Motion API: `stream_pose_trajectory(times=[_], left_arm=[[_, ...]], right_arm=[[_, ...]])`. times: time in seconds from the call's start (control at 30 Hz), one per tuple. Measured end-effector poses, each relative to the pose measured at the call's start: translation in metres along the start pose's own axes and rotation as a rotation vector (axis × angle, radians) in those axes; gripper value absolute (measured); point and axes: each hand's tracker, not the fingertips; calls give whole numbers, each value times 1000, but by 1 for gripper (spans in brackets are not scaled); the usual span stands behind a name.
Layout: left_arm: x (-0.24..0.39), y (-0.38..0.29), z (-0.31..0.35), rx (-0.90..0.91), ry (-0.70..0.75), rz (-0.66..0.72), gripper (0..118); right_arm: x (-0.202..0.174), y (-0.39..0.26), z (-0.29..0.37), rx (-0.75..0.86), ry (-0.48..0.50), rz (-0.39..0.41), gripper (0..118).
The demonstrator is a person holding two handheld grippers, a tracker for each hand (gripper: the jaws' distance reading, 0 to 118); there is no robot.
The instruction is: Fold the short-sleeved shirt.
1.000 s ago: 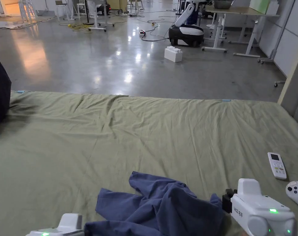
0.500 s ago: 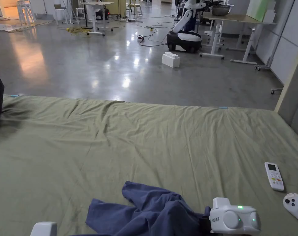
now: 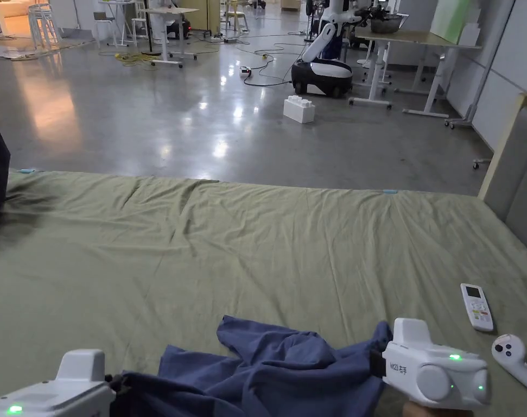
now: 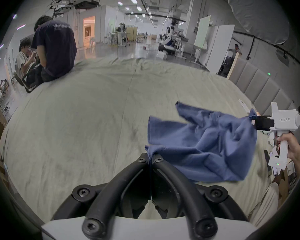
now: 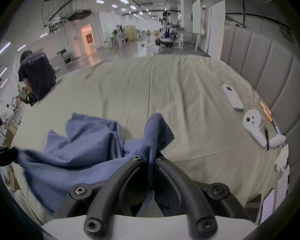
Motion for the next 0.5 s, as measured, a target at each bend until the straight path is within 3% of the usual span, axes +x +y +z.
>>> stream_pose_trajectory(times=[0.5], left_arm=[[-56,127,76,301,16,-14,2]], right_arm=[[22,105,126,319,-58,-19,7]])
